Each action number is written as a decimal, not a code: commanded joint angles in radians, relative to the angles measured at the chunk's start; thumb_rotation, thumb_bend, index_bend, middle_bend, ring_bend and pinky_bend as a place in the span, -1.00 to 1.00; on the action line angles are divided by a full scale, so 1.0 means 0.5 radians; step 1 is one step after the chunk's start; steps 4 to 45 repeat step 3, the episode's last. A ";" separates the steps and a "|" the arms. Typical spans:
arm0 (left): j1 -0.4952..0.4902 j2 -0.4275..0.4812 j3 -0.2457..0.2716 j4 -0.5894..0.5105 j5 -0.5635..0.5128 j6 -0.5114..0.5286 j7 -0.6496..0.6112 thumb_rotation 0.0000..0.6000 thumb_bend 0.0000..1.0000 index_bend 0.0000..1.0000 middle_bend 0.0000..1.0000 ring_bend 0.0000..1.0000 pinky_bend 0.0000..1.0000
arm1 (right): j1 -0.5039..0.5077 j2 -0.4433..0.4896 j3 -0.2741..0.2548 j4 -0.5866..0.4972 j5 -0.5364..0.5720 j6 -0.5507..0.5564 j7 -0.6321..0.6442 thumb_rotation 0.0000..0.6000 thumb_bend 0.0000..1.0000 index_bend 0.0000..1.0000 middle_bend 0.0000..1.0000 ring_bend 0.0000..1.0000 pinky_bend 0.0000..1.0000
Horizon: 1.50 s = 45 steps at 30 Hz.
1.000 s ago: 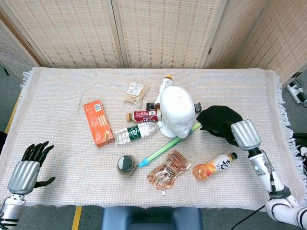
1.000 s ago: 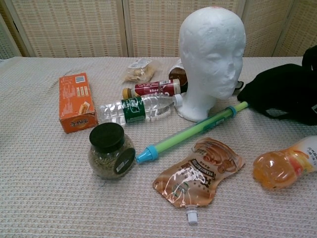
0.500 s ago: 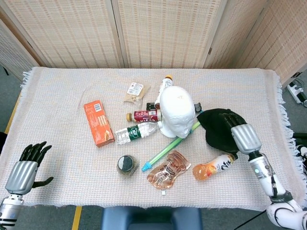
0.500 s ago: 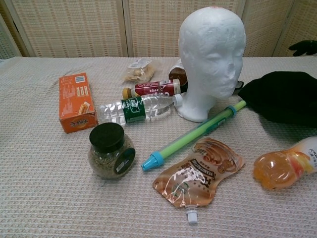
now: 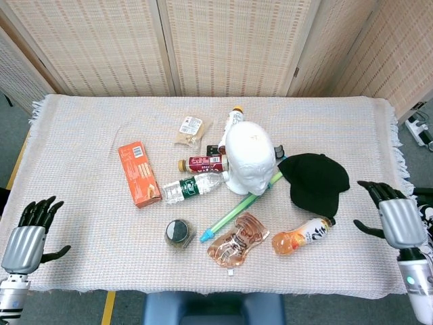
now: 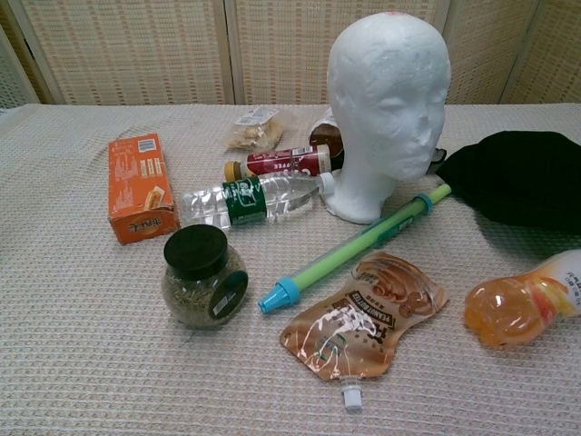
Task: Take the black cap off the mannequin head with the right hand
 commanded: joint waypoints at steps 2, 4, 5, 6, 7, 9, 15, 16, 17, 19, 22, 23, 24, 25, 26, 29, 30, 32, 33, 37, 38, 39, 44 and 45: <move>0.014 -0.017 -0.010 0.012 -0.001 0.031 -0.003 1.00 -0.88 -0.72 -0.82 -0.83 -0.89 | -0.218 0.058 -0.092 -0.062 -0.091 0.225 0.047 0.98 -0.84 -0.52 -0.40 -0.47 -0.17; 0.015 -0.020 -0.011 0.013 0.000 0.035 -0.004 1.00 -0.88 -0.72 -0.82 -0.83 -0.89 | -0.226 0.056 -0.096 -0.061 -0.092 0.223 0.057 0.98 -0.84 -0.51 -0.39 -0.47 -0.17; 0.015 -0.020 -0.011 0.013 0.000 0.035 -0.004 1.00 -0.88 -0.72 -0.82 -0.83 -0.89 | -0.226 0.056 -0.096 -0.061 -0.092 0.223 0.057 0.98 -0.84 -0.51 -0.39 -0.47 -0.17; 0.015 -0.020 -0.011 0.013 0.000 0.035 -0.004 1.00 -0.88 -0.72 -0.82 -0.83 -0.89 | -0.226 0.056 -0.096 -0.061 -0.092 0.223 0.057 0.98 -0.84 -0.51 -0.39 -0.47 -0.17; 0.015 -0.020 -0.011 0.013 0.000 0.035 -0.004 1.00 -0.88 -0.72 -0.82 -0.83 -0.89 | -0.226 0.056 -0.096 -0.061 -0.092 0.223 0.057 0.98 -0.84 -0.51 -0.39 -0.47 -0.17; 0.015 -0.020 -0.011 0.013 0.000 0.035 -0.004 1.00 -0.88 -0.72 -0.82 -0.83 -0.89 | -0.226 0.056 -0.096 -0.061 -0.092 0.223 0.057 0.98 -0.84 -0.51 -0.39 -0.47 -0.17; 0.015 -0.020 -0.011 0.013 0.000 0.035 -0.004 1.00 -0.88 -0.72 -0.82 -0.83 -0.89 | -0.226 0.056 -0.096 -0.061 -0.092 0.223 0.057 0.98 -0.84 -0.51 -0.39 -0.47 -0.17; 0.015 -0.020 -0.011 0.013 0.000 0.035 -0.004 1.00 -0.88 -0.72 -0.82 -0.83 -0.89 | -0.226 0.056 -0.096 -0.061 -0.092 0.223 0.057 0.98 -0.84 -0.51 -0.39 -0.47 -0.17; 0.015 -0.020 -0.011 0.013 0.000 0.035 -0.004 1.00 -0.88 -0.72 -0.82 -0.83 -0.89 | -0.226 0.056 -0.096 -0.061 -0.092 0.223 0.057 0.98 -0.84 -0.51 -0.39 -0.47 -0.17; 0.015 -0.020 -0.011 0.013 0.000 0.035 -0.004 1.00 -0.88 -0.72 -0.82 -0.83 -0.89 | -0.226 0.056 -0.096 -0.061 -0.092 0.223 0.057 0.98 -0.84 -0.51 -0.39 -0.47 -0.17; 0.015 -0.020 -0.011 0.013 0.000 0.035 -0.004 1.00 -0.88 -0.72 -0.82 -0.83 -0.89 | -0.226 0.056 -0.096 -0.061 -0.092 0.223 0.057 0.98 -0.84 -0.51 -0.39 -0.47 -0.17; 0.015 -0.020 -0.011 0.013 0.000 0.035 -0.004 1.00 -0.88 -0.72 -0.82 -0.83 -0.89 | -0.226 0.056 -0.096 -0.061 -0.092 0.223 0.057 0.98 -0.84 -0.51 -0.39 -0.47 -0.17; 0.015 -0.020 -0.011 0.013 0.000 0.035 -0.004 1.00 -0.88 -0.72 -0.82 -0.83 -0.89 | -0.226 0.056 -0.096 -0.061 -0.092 0.223 0.057 0.98 -0.84 -0.51 -0.39 -0.47 -0.17; 0.015 -0.020 -0.011 0.013 0.000 0.035 -0.004 1.00 -0.88 -0.72 -0.82 -0.83 -0.89 | -0.226 0.056 -0.096 -0.061 -0.092 0.223 0.057 0.98 -0.84 -0.51 -0.39 -0.47 -0.17; 0.015 -0.020 -0.011 0.013 0.000 0.035 -0.004 1.00 -0.88 -0.72 -0.82 -0.83 -0.89 | -0.226 0.056 -0.096 -0.061 -0.092 0.223 0.057 0.98 -0.84 -0.51 -0.39 -0.47 -0.17; 0.015 -0.020 -0.011 0.013 0.000 0.035 -0.004 1.00 -0.88 -0.72 -0.82 -0.83 -0.89 | -0.226 0.056 -0.096 -0.061 -0.092 0.223 0.057 0.98 -0.84 -0.51 -0.39 -0.47 -0.17; 0.015 -0.020 -0.011 0.013 0.000 0.035 -0.004 1.00 -0.88 -0.72 -0.82 -0.83 -0.89 | -0.226 0.056 -0.096 -0.061 -0.092 0.223 0.057 0.98 -0.84 -0.51 -0.39 -0.47 -0.17; 0.015 -0.020 -0.011 0.013 0.000 0.035 -0.004 1.00 -0.88 -0.72 -0.82 -0.83 -0.89 | -0.226 0.056 -0.096 -0.061 -0.092 0.223 0.057 0.98 -0.84 -0.51 -0.39 -0.47 -0.17; 0.015 -0.020 -0.011 0.013 0.000 0.035 -0.004 1.00 -0.88 -0.72 -0.82 -0.83 -0.89 | -0.226 0.056 -0.096 -0.061 -0.092 0.223 0.057 0.98 -0.84 -0.51 -0.39 -0.47 -0.17; 0.015 -0.020 -0.011 0.013 0.000 0.035 -0.004 1.00 -0.88 -0.72 -0.82 -0.83 -0.89 | -0.226 0.056 -0.096 -0.061 -0.092 0.223 0.057 0.98 -0.84 -0.51 -0.39 -0.47 -0.17; 0.015 -0.020 -0.011 0.013 0.000 0.035 -0.004 1.00 -0.88 -0.72 -0.82 -0.83 -0.89 | -0.226 0.056 -0.096 -0.061 -0.092 0.223 0.057 0.98 -0.84 -0.51 -0.39 -0.47 -0.17; 0.015 -0.020 -0.011 0.013 0.000 0.035 -0.004 1.00 -0.88 -0.72 -0.82 -0.83 -0.89 | -0.226 0.056 -0.096 -0.061 -0.092 0.223 0.057 0.98 -0.84 -0.51 -0.39 -0.47 -0.17; 0.015 -0.020 -0.011 0.013 0.000 0.035 -0.004 1.00 -0.88 -0.72 -0.82 -0.83 -0.89 | -0.226 0.056 -0.096 -0.061 -0.092 0.223 0.057 0.98 -0.84 -0.51 -0.39 -0.47 -0.17; 0.015 -0.020 -0.011 0.013 0.000 0.035 -0.004 1.00 -0.88 -0.72 -0.82 -0.83 -0.89 | -0.226 0.056 -0.096 -0.061 -0.092 0.223 0.057 0.98 -0.84 -0.51 -0.39 -0.47 -0.17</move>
